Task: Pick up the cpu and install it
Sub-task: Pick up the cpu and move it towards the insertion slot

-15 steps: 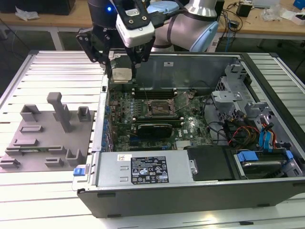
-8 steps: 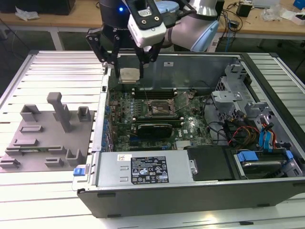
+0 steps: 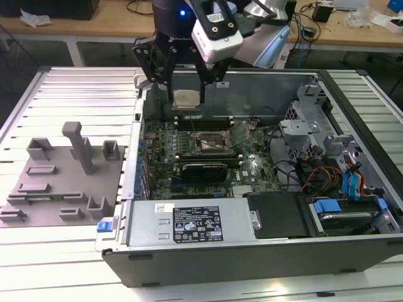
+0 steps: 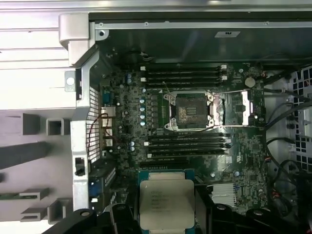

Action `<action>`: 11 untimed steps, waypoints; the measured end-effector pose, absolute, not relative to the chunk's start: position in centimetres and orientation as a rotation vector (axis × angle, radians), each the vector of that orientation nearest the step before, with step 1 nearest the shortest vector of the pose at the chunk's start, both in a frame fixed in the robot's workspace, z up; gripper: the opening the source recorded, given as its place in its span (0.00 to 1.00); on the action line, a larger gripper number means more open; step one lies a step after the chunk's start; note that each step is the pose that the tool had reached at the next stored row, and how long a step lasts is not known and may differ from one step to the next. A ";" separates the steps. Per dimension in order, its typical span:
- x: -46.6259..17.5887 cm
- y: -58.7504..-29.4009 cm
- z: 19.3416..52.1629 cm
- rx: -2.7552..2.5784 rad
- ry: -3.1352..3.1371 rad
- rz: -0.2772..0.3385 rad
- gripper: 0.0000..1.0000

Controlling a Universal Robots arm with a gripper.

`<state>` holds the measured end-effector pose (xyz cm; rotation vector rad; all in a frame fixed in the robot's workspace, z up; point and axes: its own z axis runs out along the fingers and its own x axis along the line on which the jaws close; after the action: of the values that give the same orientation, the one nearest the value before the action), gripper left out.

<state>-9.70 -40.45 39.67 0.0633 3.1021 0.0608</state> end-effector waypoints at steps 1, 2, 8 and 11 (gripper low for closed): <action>-9.4 -40.4 39.7 0.063 3.102 0.061 0.55; -9.2 -40.4 39.7 0.063 3.102 0.061 0.55; -8.3 -40.4 39.7 0.063 3.102 0.061 0.55; -8.3 -40.4 39.4 0.063 3.102 0.061 0.55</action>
<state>-8.31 -40.45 39.37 0.0632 3.1021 0.0607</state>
